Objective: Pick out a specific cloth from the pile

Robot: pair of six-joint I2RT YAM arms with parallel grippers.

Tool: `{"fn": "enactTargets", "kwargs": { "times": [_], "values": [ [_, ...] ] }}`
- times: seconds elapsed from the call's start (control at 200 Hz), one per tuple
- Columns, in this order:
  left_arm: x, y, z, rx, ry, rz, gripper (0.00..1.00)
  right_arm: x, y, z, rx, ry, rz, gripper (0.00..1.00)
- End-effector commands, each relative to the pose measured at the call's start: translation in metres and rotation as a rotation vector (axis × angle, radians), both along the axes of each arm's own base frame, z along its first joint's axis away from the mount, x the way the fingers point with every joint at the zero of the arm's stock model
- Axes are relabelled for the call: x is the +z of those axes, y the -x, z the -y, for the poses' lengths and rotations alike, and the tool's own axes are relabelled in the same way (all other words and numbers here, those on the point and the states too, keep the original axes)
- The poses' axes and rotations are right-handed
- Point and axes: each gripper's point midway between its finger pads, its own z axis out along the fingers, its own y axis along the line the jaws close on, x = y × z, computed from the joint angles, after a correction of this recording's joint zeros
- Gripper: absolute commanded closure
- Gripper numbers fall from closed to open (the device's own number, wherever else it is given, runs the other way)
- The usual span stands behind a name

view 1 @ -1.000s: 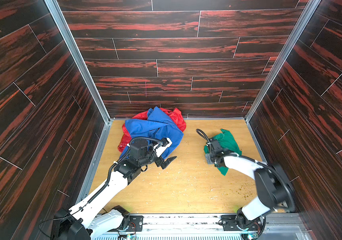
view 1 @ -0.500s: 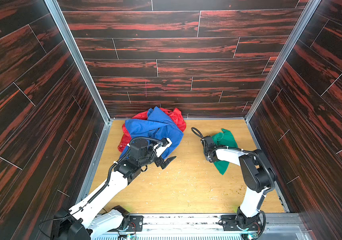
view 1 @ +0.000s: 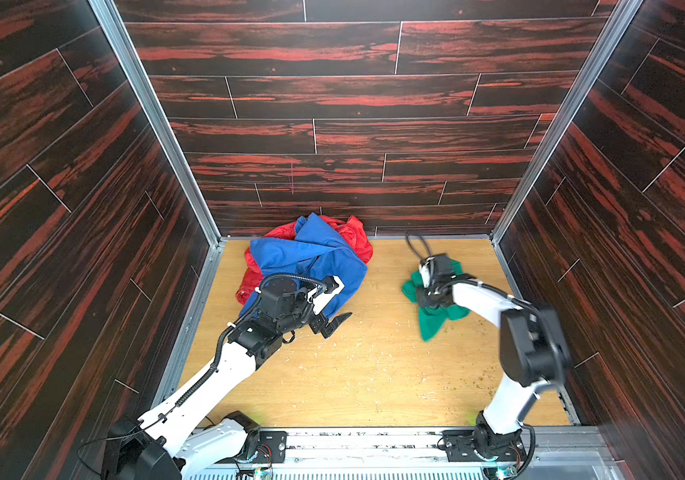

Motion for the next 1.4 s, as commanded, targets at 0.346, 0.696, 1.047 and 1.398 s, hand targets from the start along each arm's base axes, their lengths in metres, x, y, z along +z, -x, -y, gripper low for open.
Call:
{"fn": "enactTargets", "kwargs": {
  "times": [0.346,0.696,1.047,1.398],
  "values": [
    [0.010,0.001,0.000,-0.011,-0.006,0.038,0.01,0.064,0.004,0.061,-0.200,-0.506,-0.122,1.00],
    [0.008,0.002,0.001,-0.017,-0.006,0.034,0.01,-0.009,-0.047,0.098,-0.310,-0.446,-0.247,1.00],
    [0.007,0.001,0.000,-0.014,-0.010,0.035,0.01,-0.085,-0.049,0.142,-0.426,-0.166,-0.375,0.88],
    [0.007,0.001,0.001,-0.017,-0.011,0.032,0.01,0.020,-0.048,0.124,-0.355,-0.265,-0.071,0.38]
  ]
}}
